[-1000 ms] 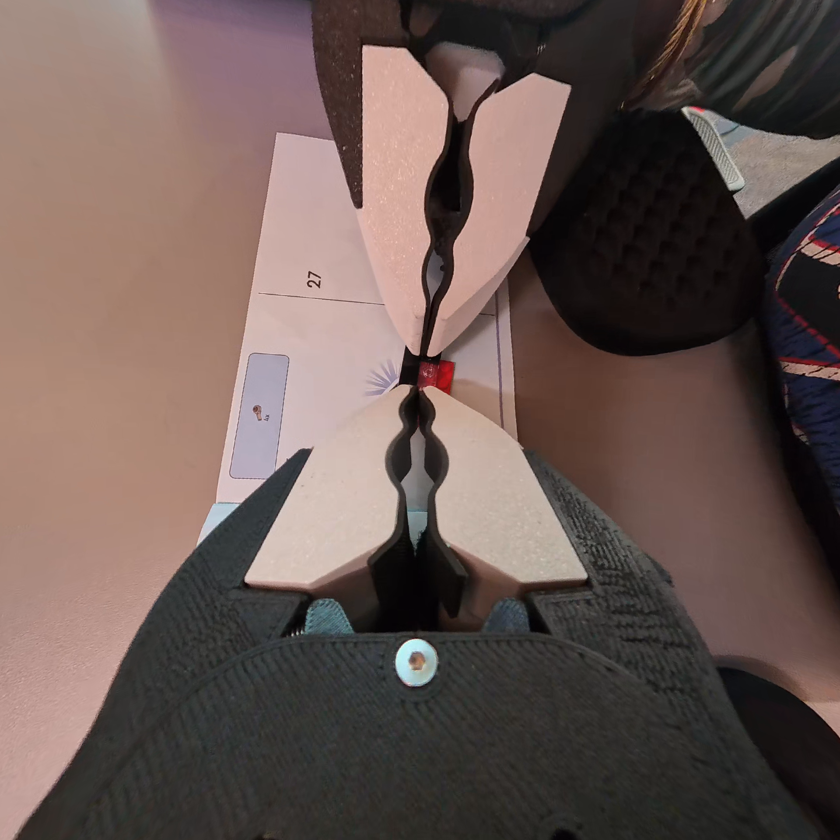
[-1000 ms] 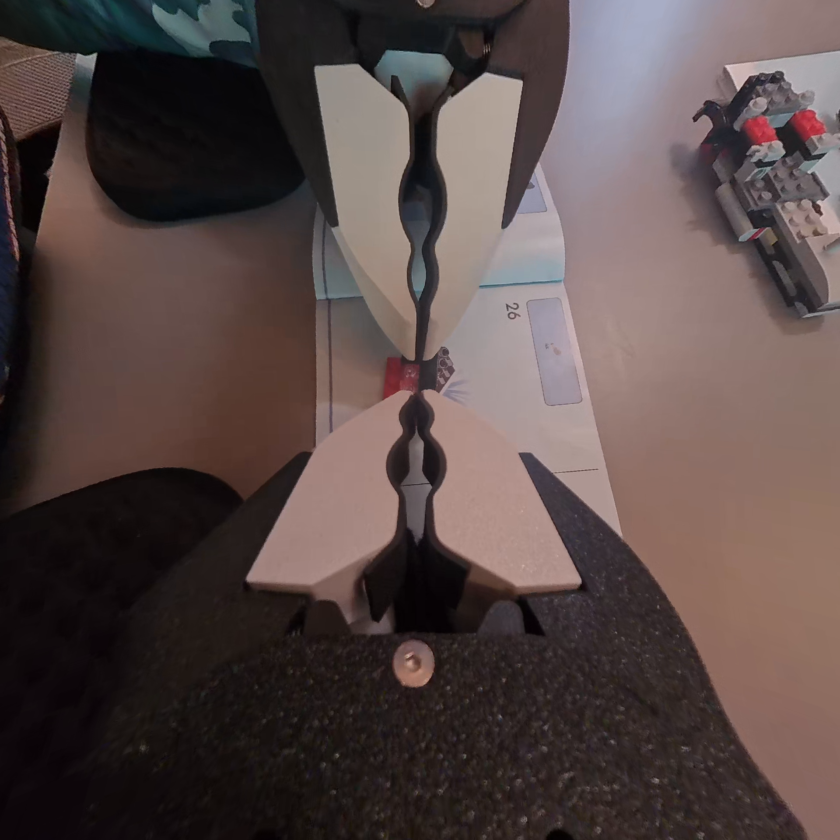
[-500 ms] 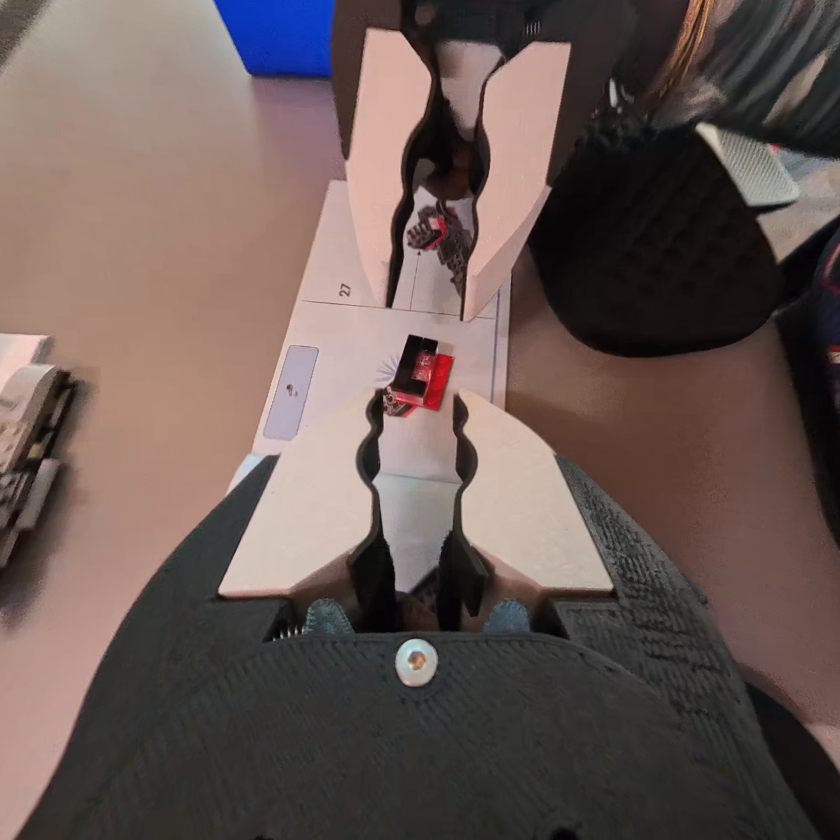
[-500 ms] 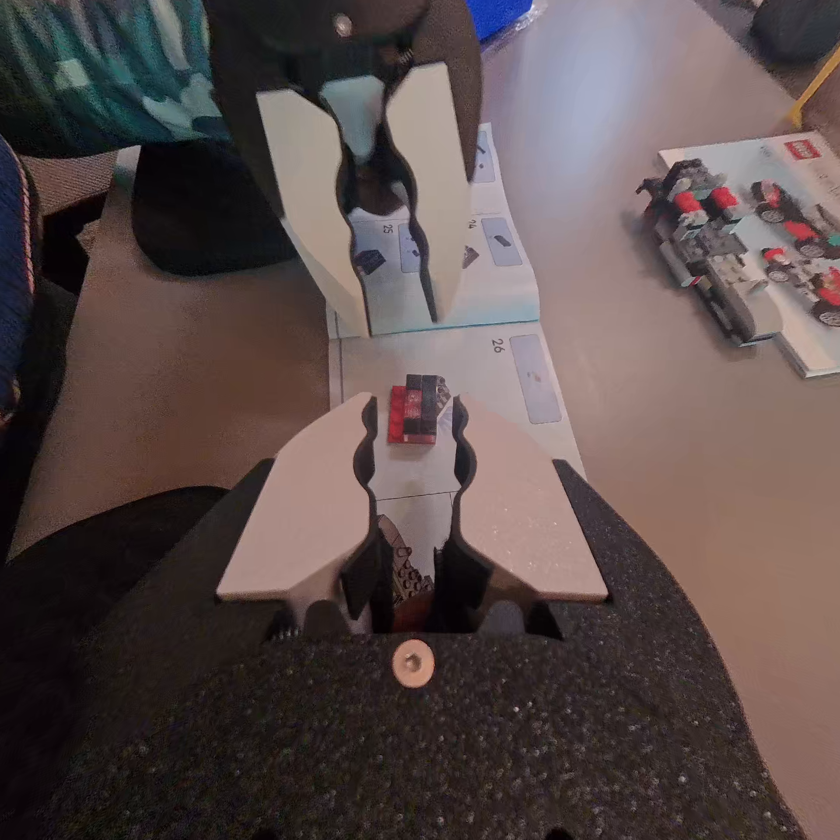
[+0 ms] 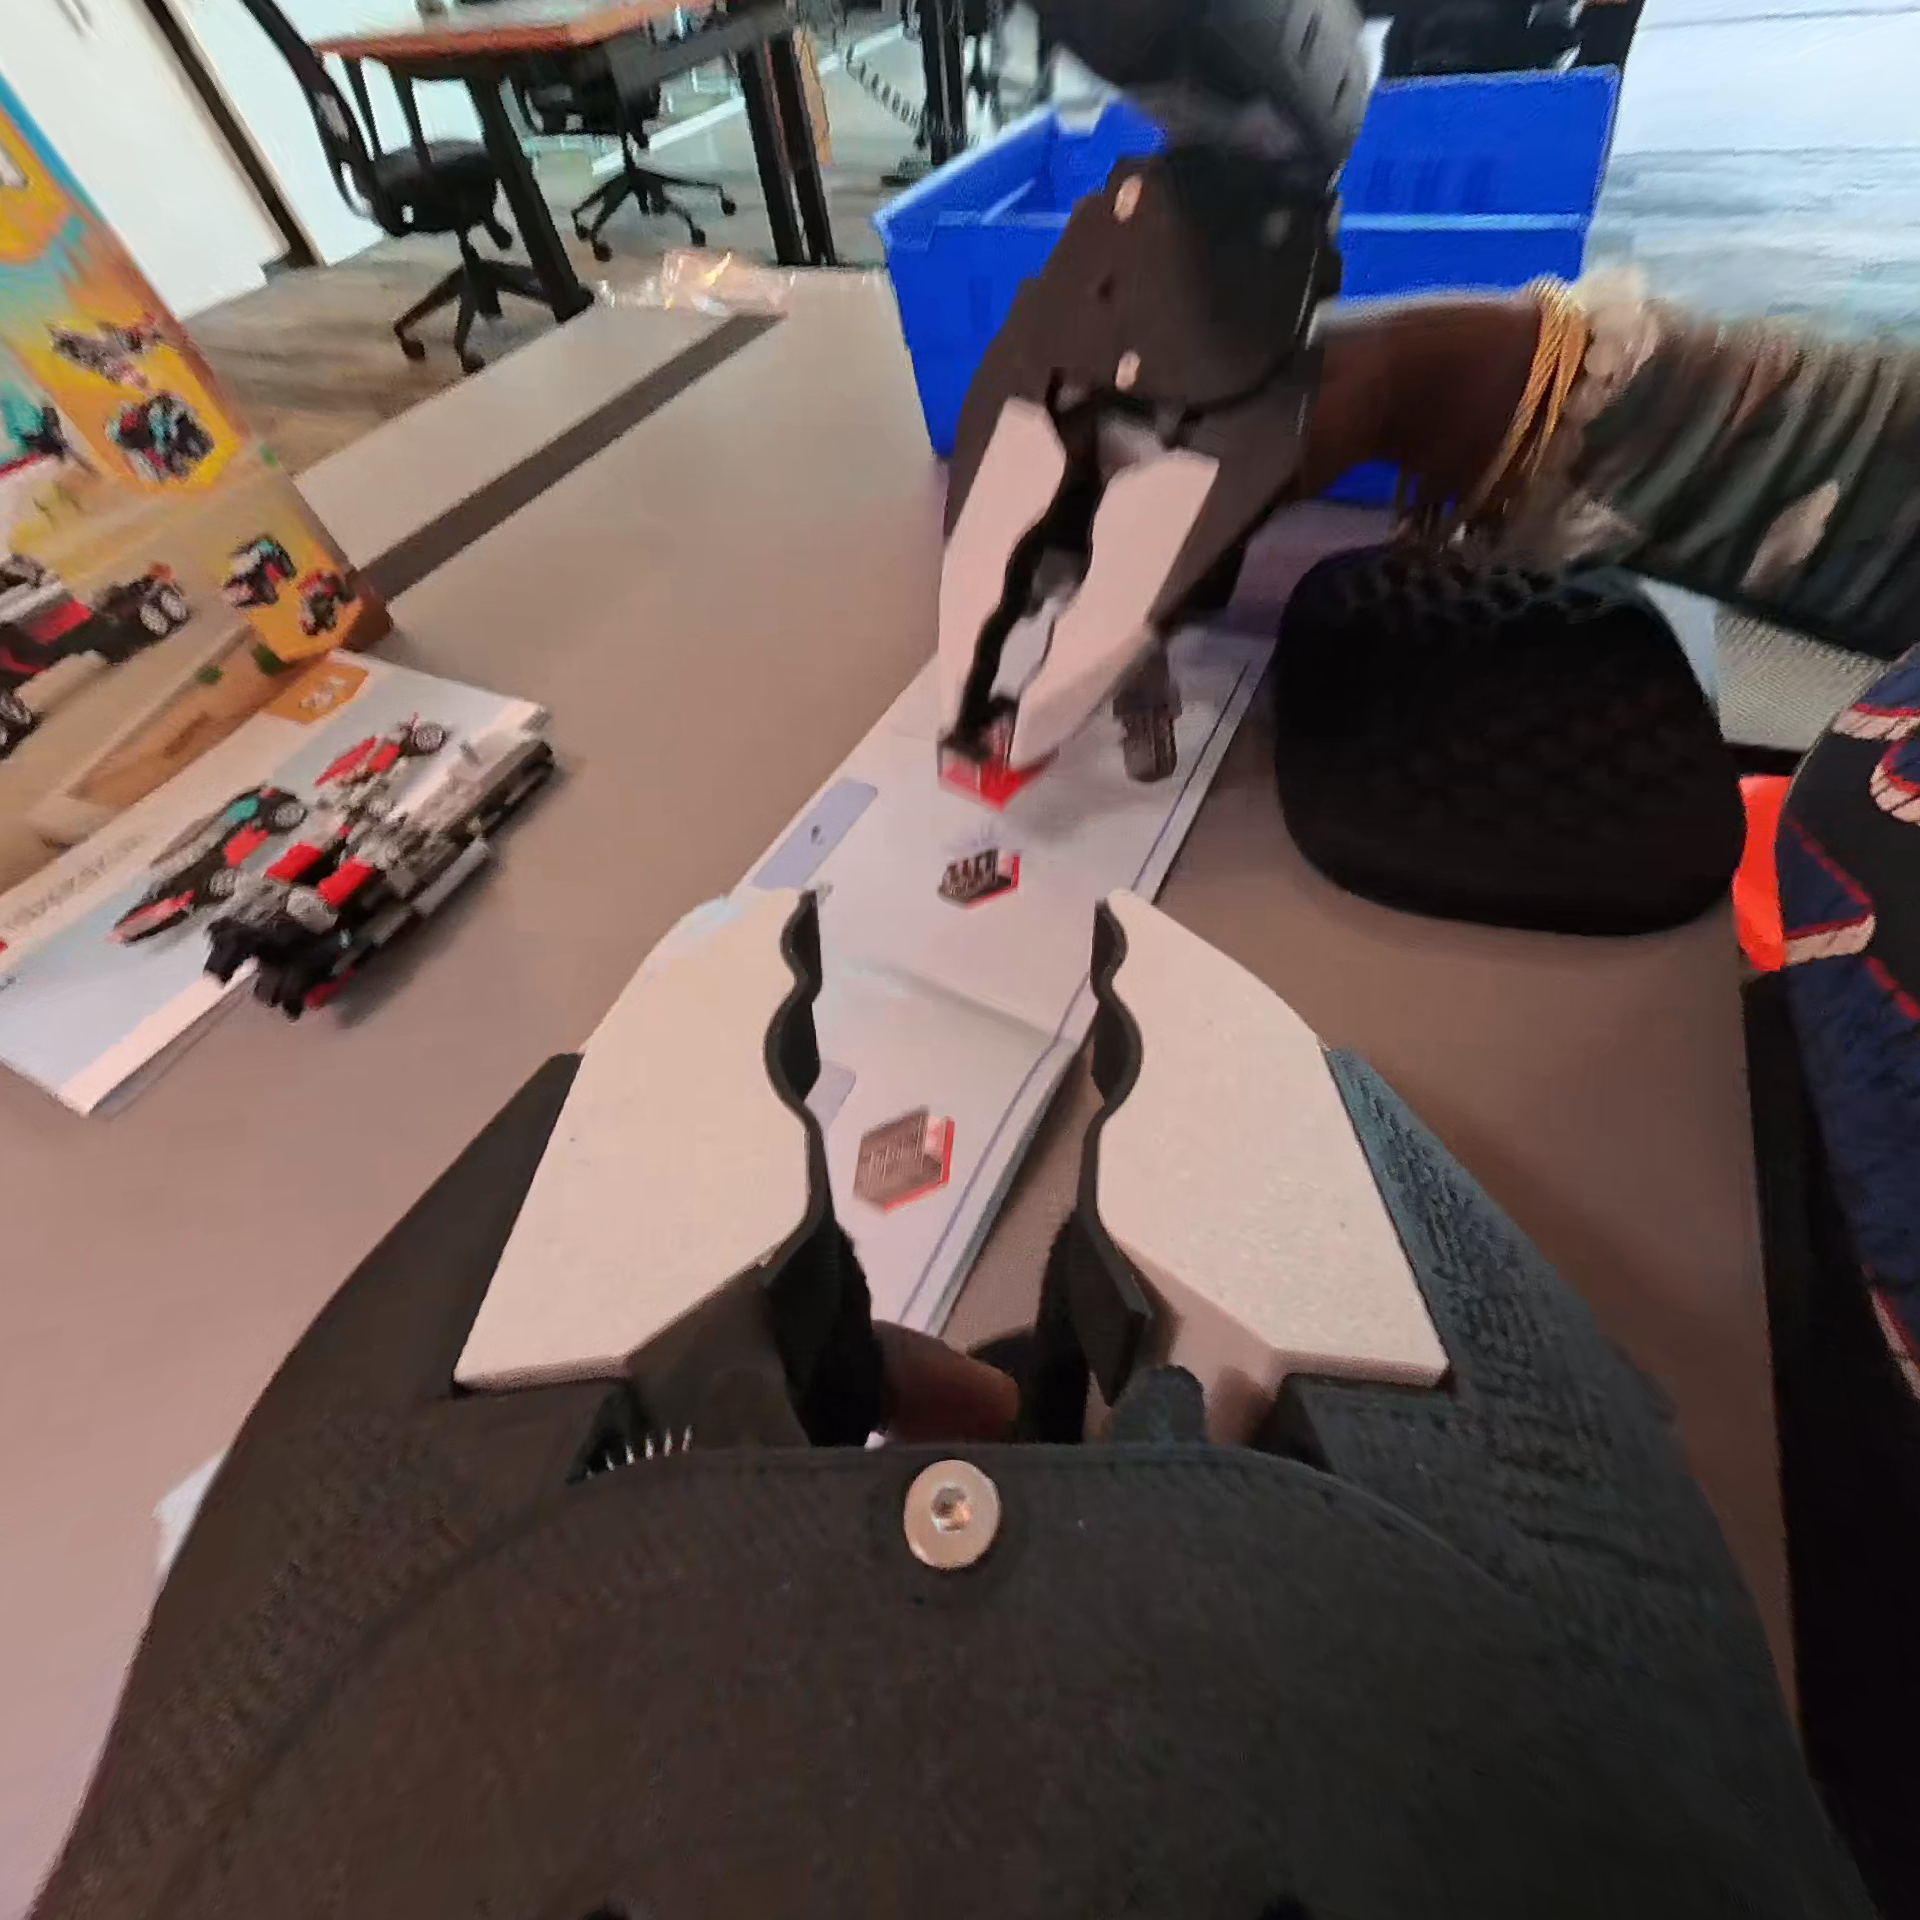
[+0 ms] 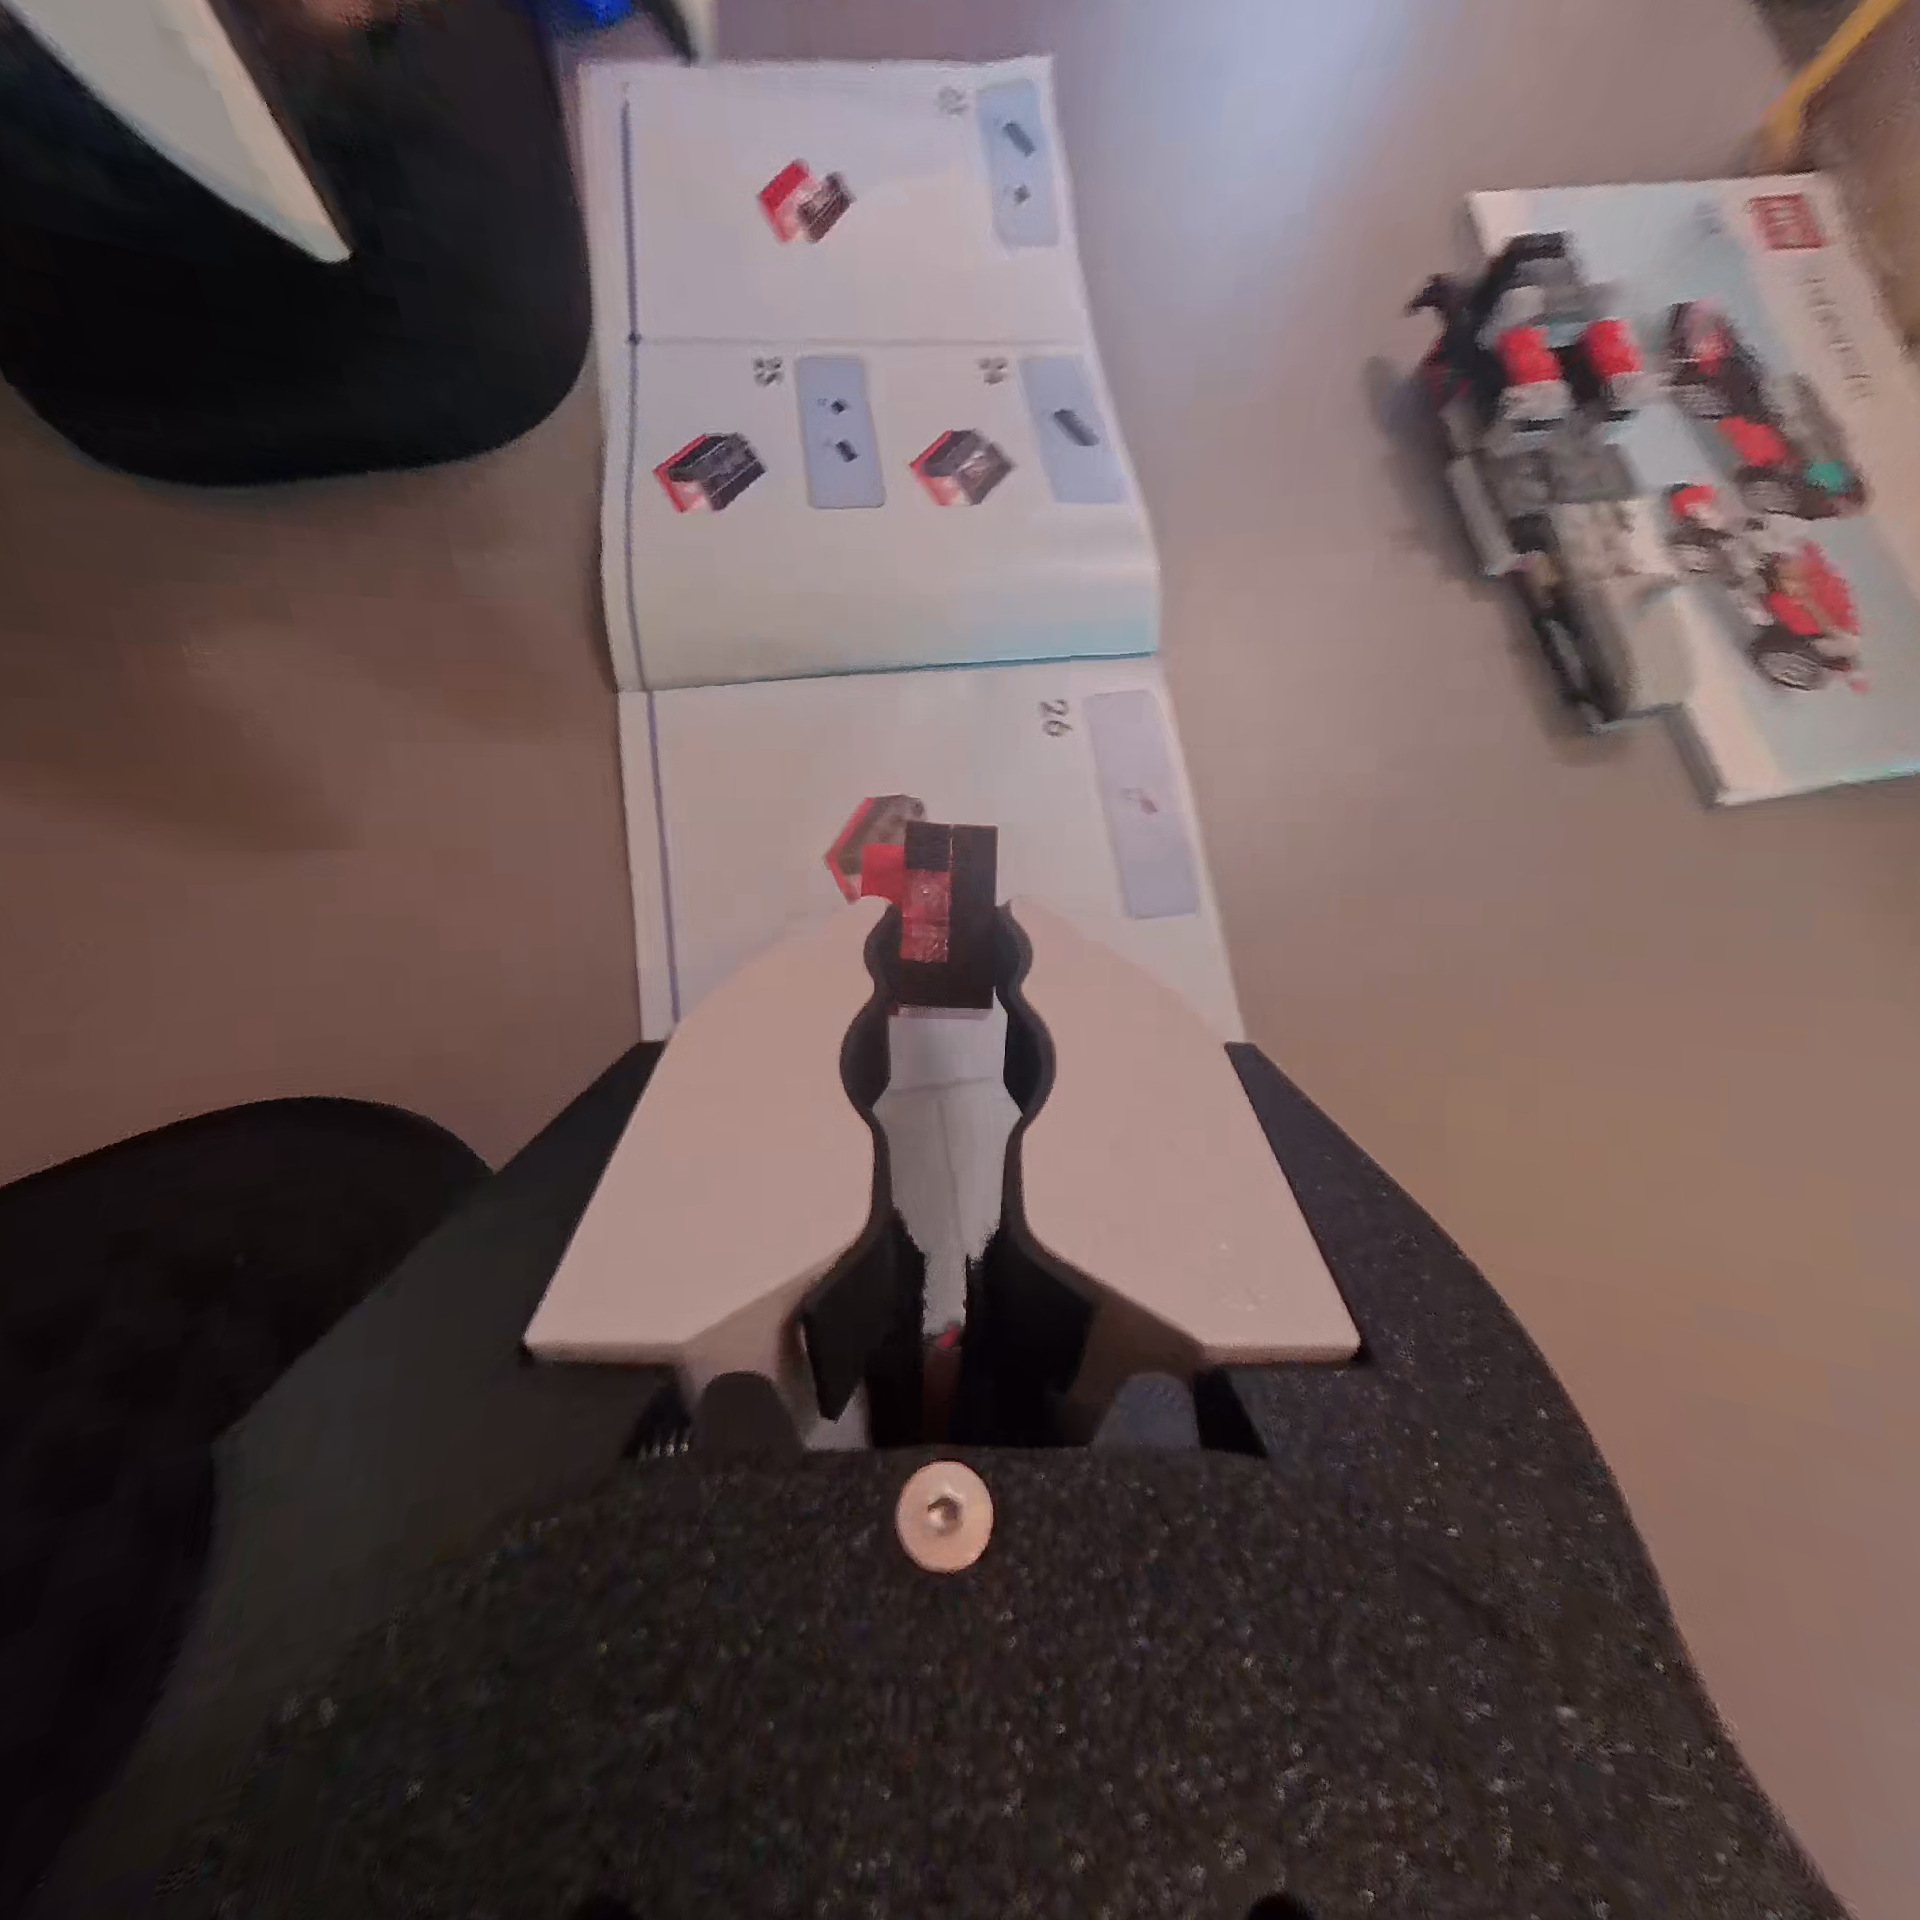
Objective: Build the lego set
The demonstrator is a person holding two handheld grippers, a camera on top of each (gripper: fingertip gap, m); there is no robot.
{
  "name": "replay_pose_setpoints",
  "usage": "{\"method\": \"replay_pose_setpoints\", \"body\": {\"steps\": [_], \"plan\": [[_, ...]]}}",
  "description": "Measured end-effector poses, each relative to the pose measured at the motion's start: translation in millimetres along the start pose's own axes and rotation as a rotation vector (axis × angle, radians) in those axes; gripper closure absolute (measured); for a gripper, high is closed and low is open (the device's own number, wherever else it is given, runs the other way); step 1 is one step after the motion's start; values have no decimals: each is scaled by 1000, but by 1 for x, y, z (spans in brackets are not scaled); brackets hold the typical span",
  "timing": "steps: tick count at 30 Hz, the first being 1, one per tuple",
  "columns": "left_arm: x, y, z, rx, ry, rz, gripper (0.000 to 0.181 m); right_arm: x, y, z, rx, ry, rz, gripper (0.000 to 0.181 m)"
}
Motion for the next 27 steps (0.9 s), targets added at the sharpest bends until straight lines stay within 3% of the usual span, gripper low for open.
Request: {"method": "replay_pose_setpoints", "body": {"steps": [3, 6, 15, 23, 27], "plan": [[-6, -12, 12, -151, 43, 40, 131, 8, -4, 15, 21, -38, -31, 164], [-8, -24, 20, -260, 51, 118, 131, 13, -6, 10, 0, -27, -28, 164], [4, -44, 28, -251, 7, 146, 135, 15, 0, -26, -13, 96, 2, 164], [6, -52, 19, -343, -80, 160, 140, 13, -5, -29, 47, 117, 8, 164], [3, -49, 25, -280, -82, 183, 152, 15, 1, -17, 204, 52, 38, 143]]}}
Point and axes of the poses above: each gripper's, where its closed fingertips meet, z back along the fingers, y out of its top, x = y × z across the jaws, the point moved 9 cm from there along z, back along the fingers, and after that the axes turned 11 degrees about y, right-handed, at the moved point
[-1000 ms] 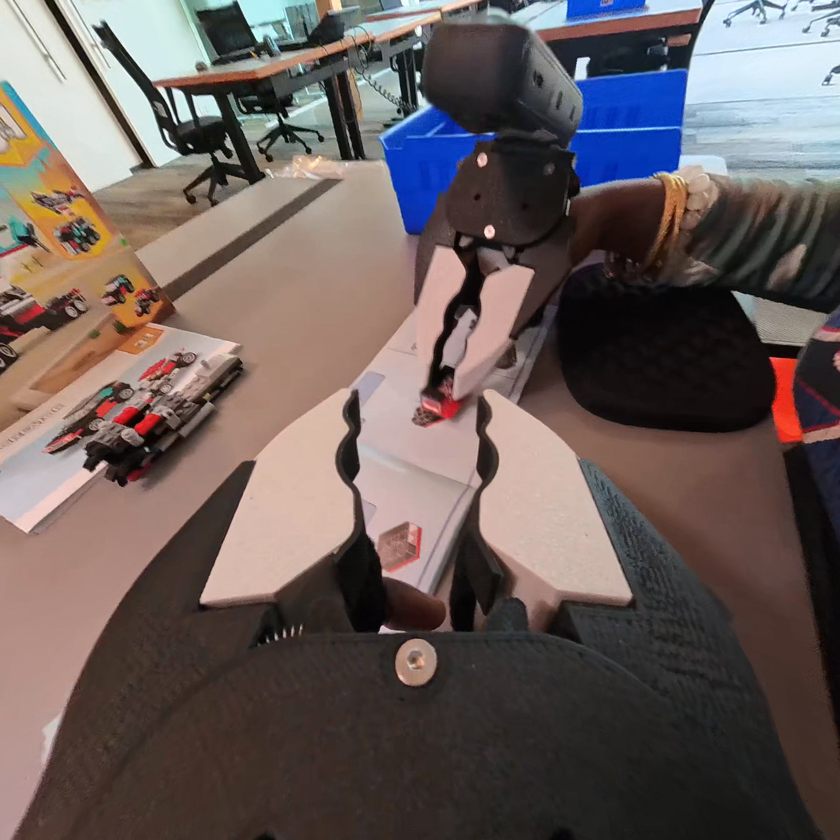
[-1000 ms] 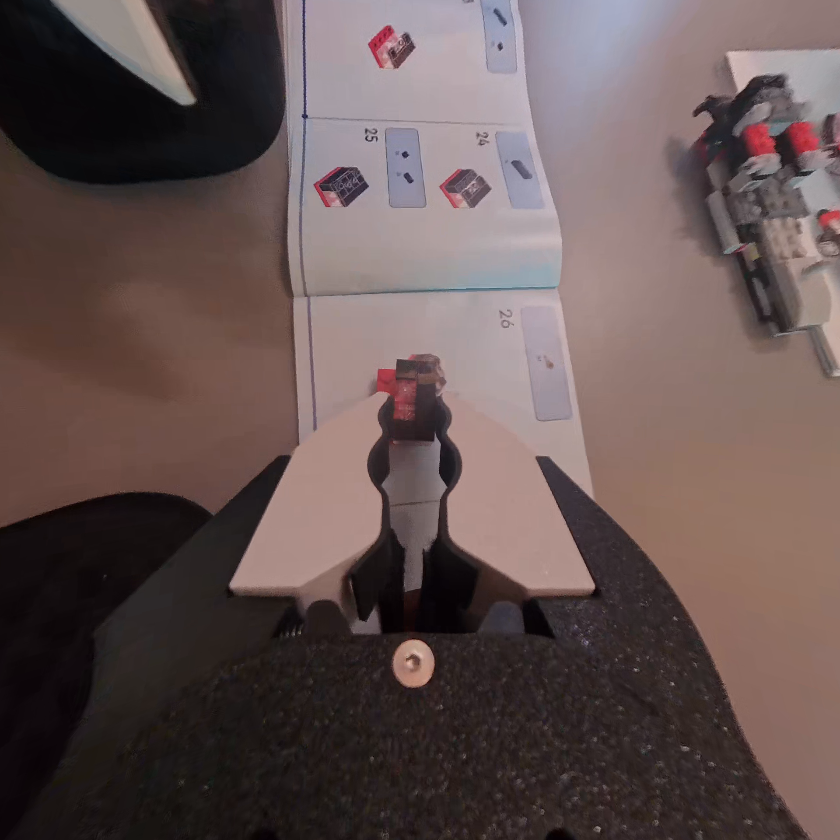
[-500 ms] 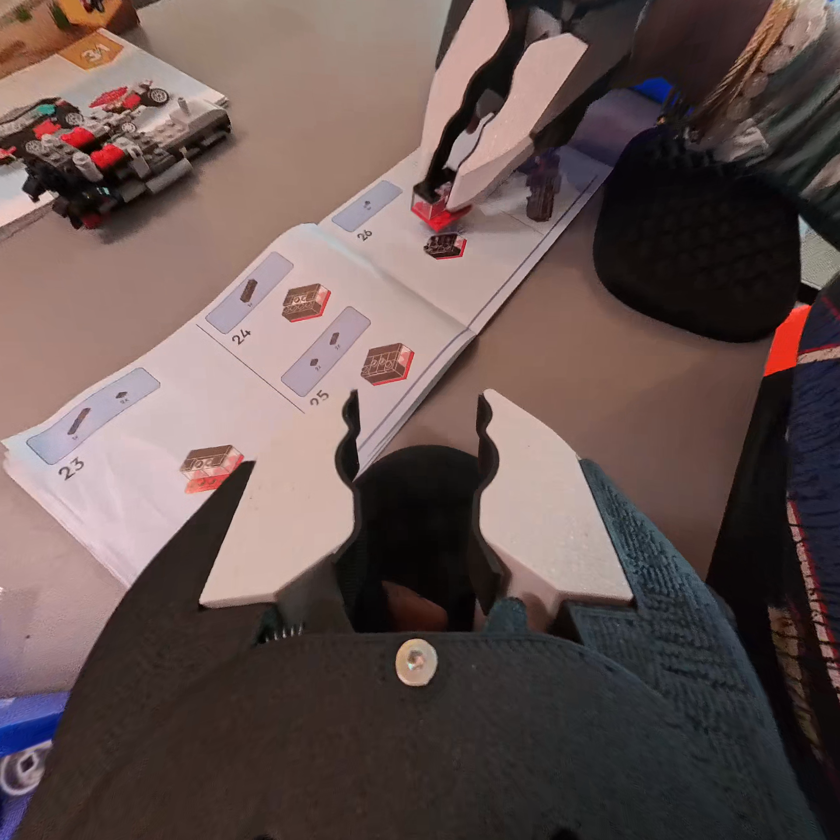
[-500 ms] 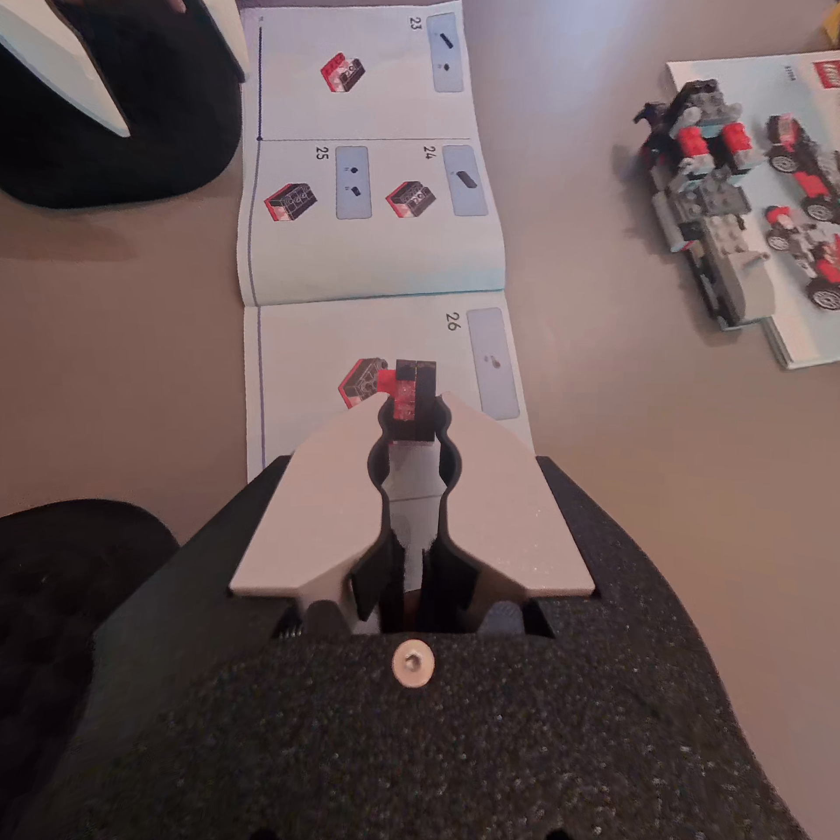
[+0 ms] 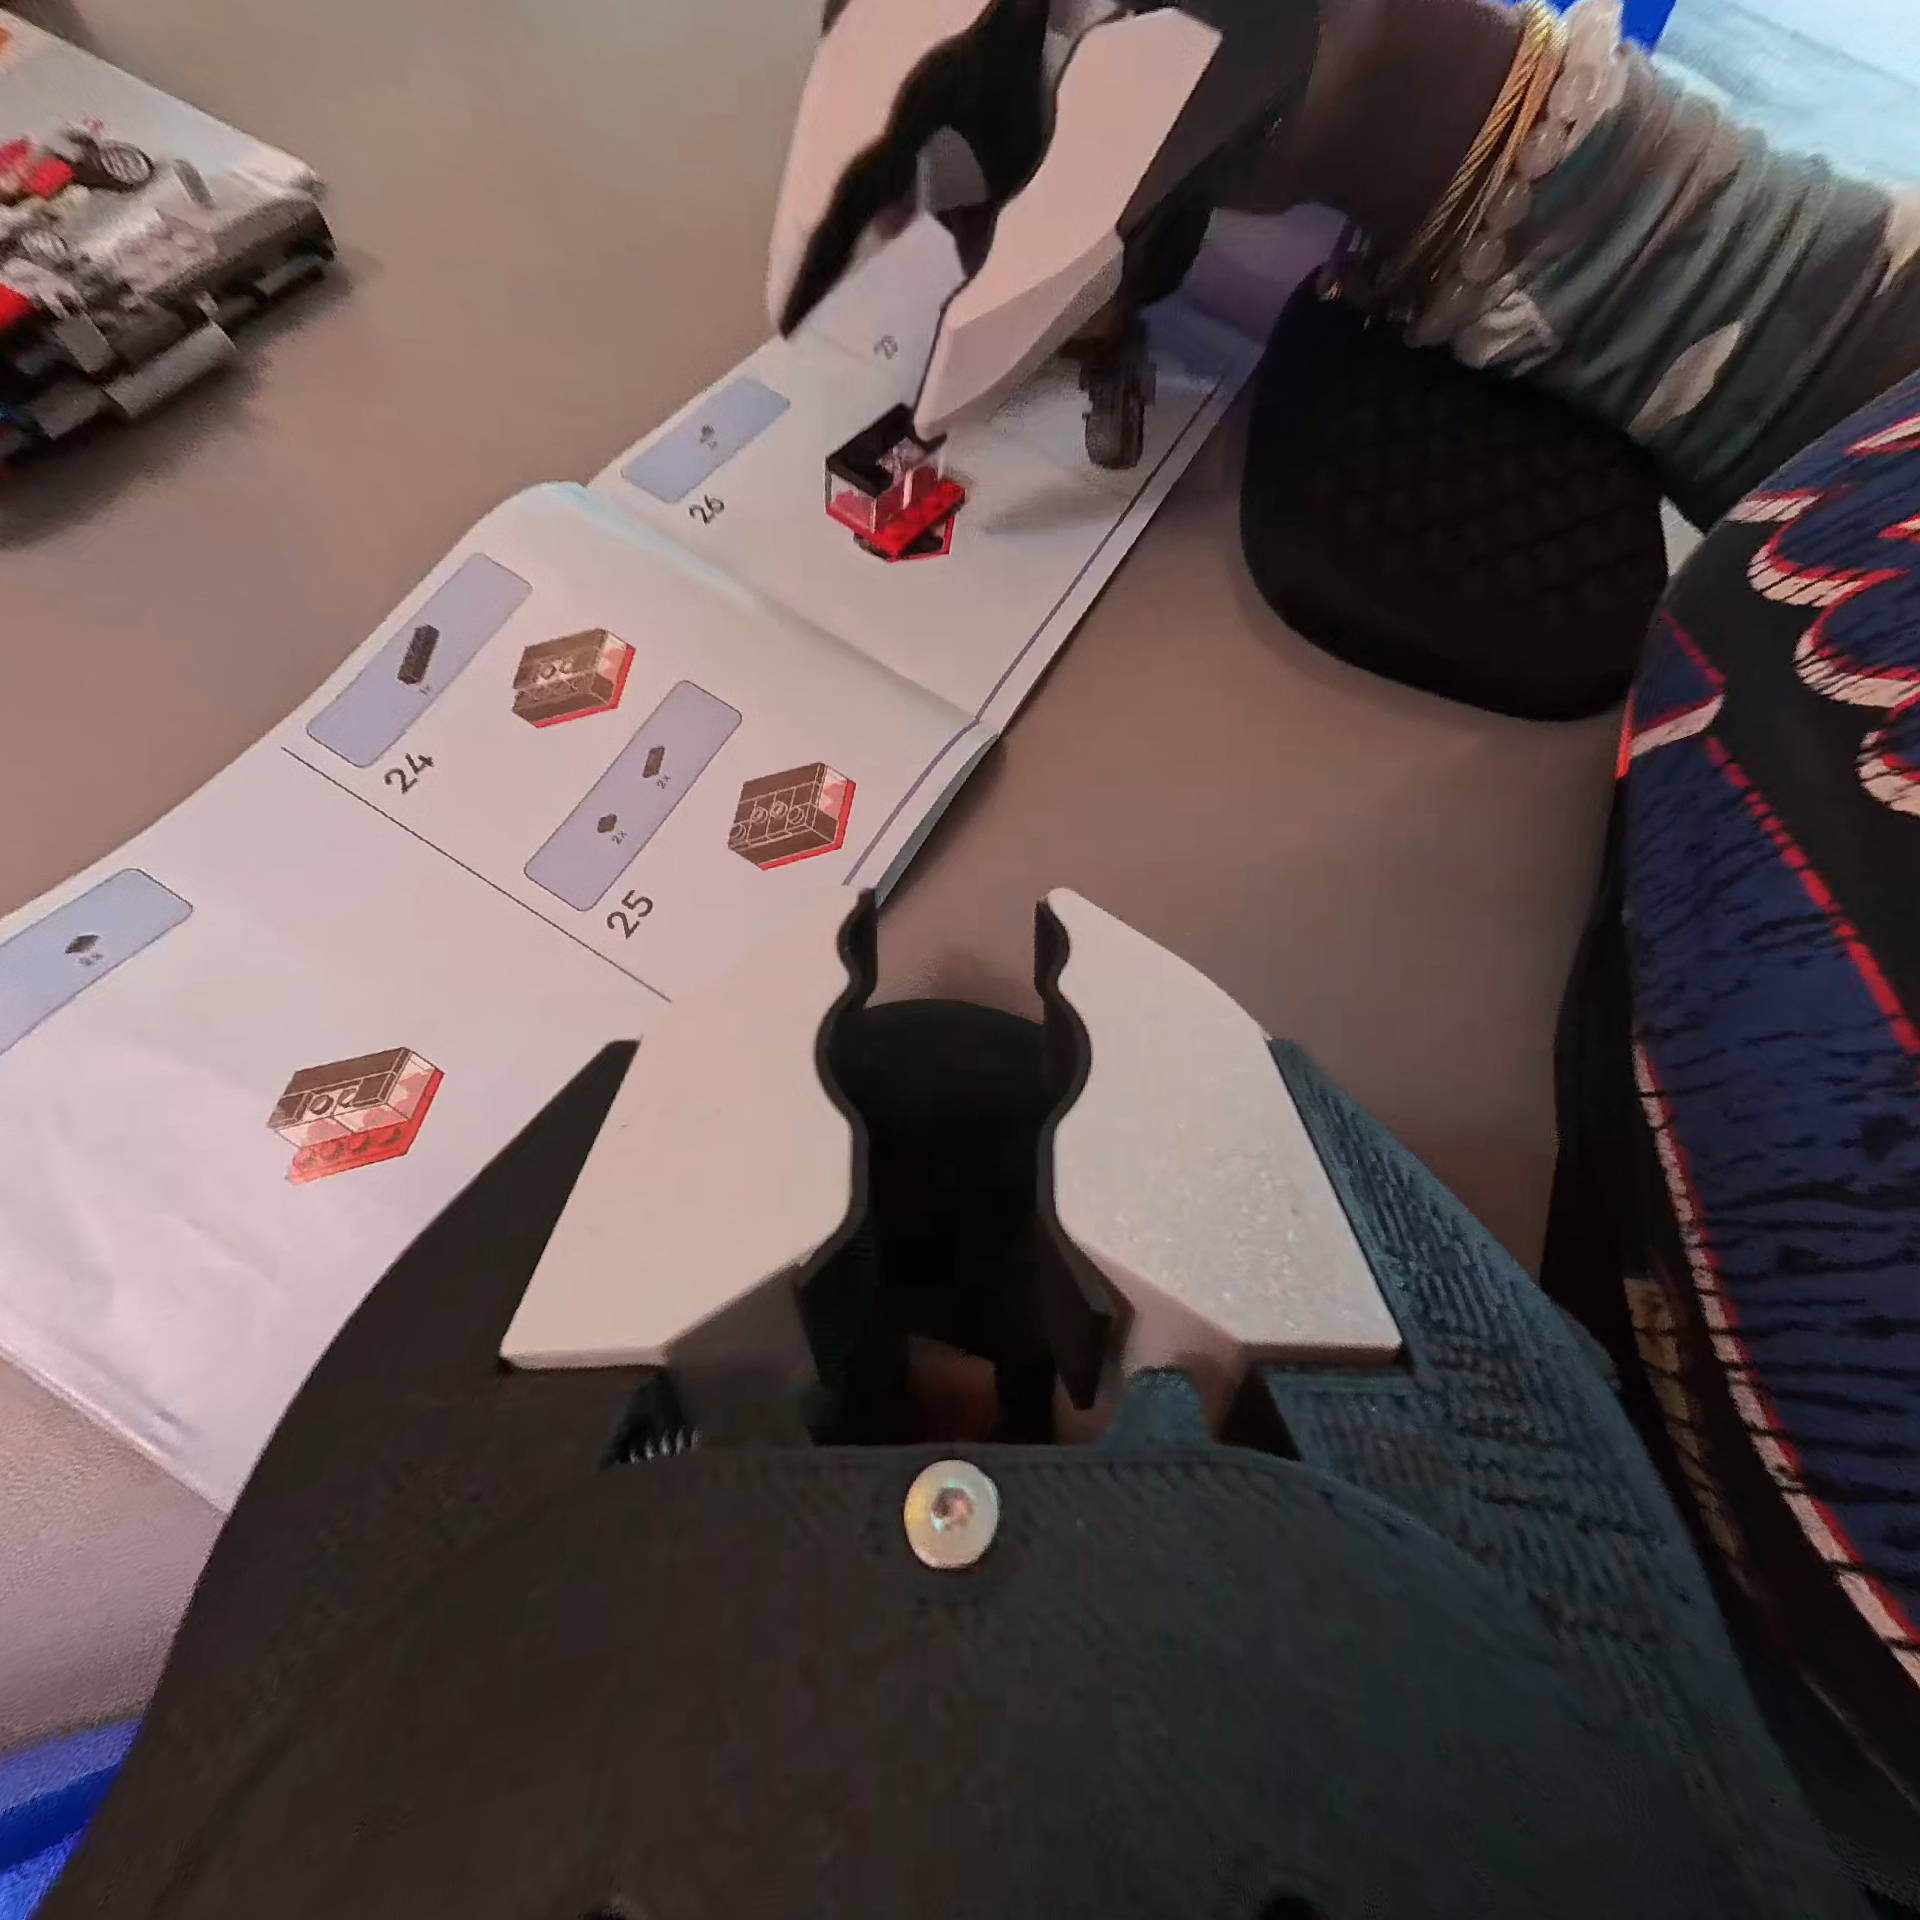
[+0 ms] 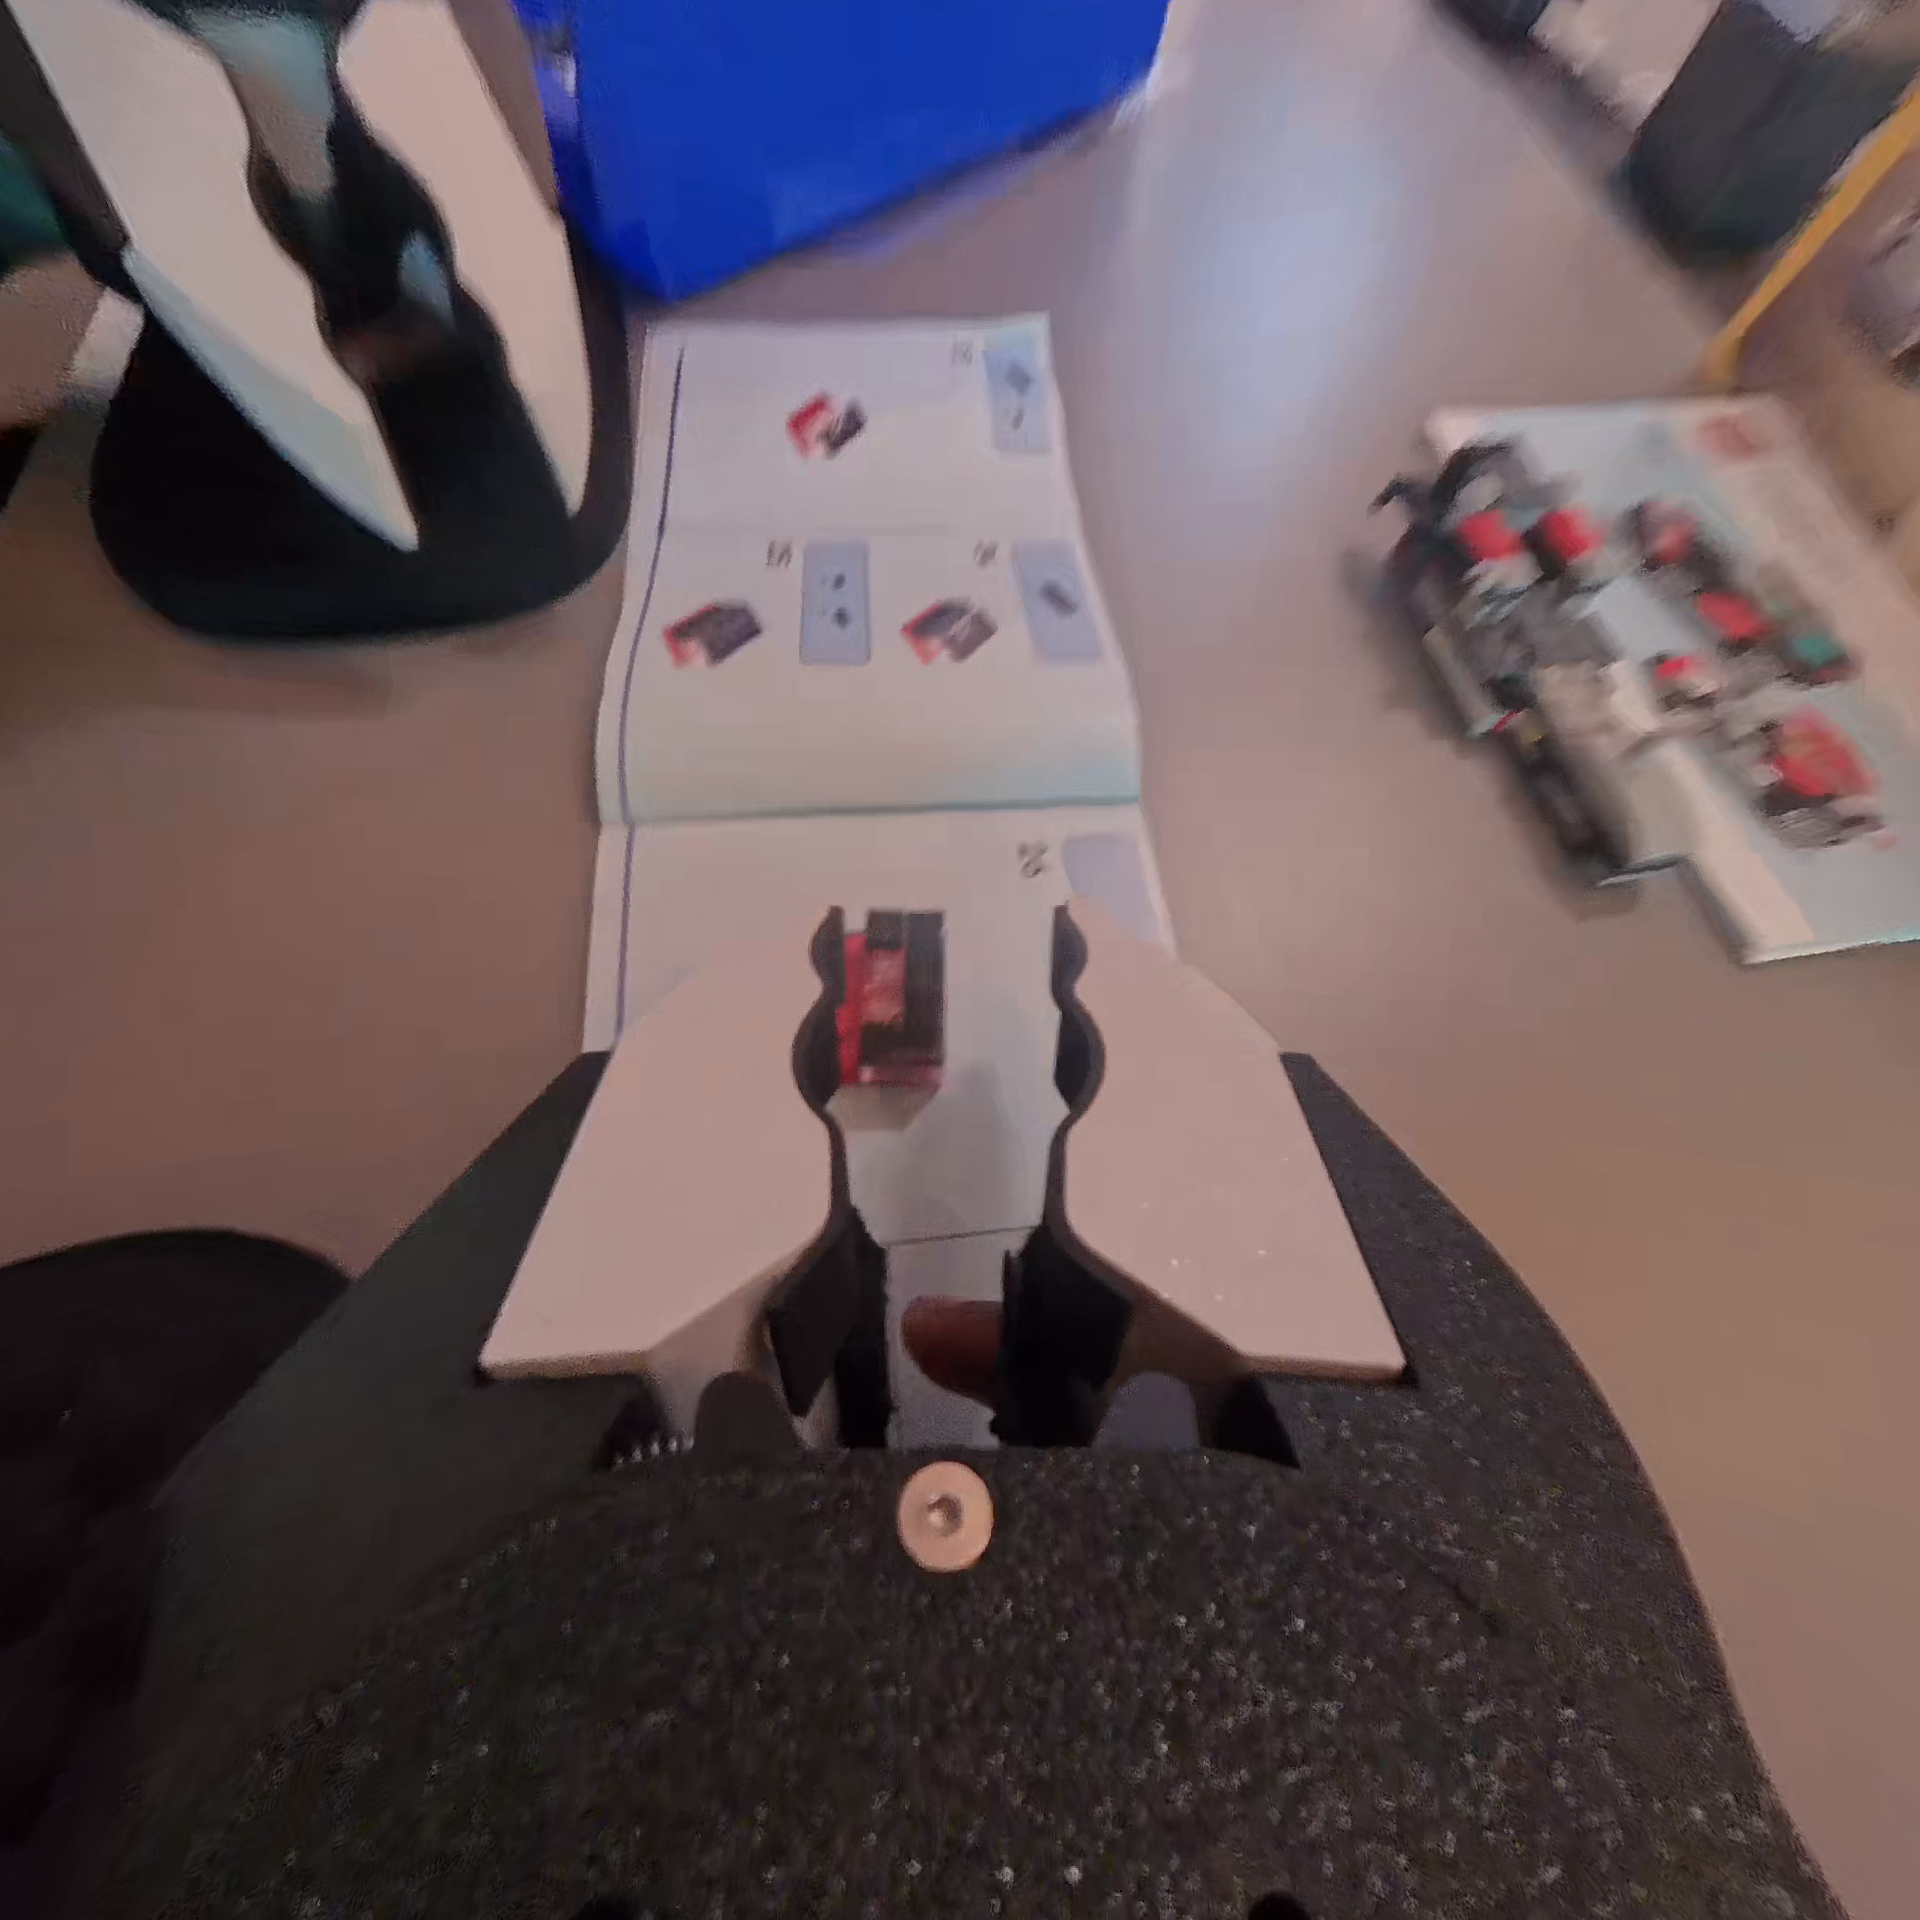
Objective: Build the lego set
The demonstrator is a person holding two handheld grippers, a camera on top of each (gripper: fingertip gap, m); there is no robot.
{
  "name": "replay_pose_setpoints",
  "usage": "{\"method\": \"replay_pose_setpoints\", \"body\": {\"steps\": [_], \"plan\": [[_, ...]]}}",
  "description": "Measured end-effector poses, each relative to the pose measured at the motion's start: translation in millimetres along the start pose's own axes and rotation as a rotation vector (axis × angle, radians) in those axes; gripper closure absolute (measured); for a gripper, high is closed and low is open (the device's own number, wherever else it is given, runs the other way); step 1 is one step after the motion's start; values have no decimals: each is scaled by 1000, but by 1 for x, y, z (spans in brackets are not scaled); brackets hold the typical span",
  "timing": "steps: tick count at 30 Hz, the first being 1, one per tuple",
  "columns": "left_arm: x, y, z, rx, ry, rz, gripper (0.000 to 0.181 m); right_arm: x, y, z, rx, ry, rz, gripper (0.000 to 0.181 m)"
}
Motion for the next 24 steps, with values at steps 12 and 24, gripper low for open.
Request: {"method": "replay_pose_setpoints", "body": {"steps": [12, 24], "plan": [[8, 29, 10, 236, 114, -288, 134, 8, 15, 37, 429, -352, 205, 93], [4, 43, 3, 628, 190, -303, 180, 2, 12, 36, 278, -326, 332, 180]]}}
Point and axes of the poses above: each gripper's, where its closed fingertips meet, z back along the fingers, y out of its top, x = y × z across the jaws, the point moved 9 cm from there along z, back along the fingers, and after that the axes turned 11 degrees about y, right-handed, at the moved point
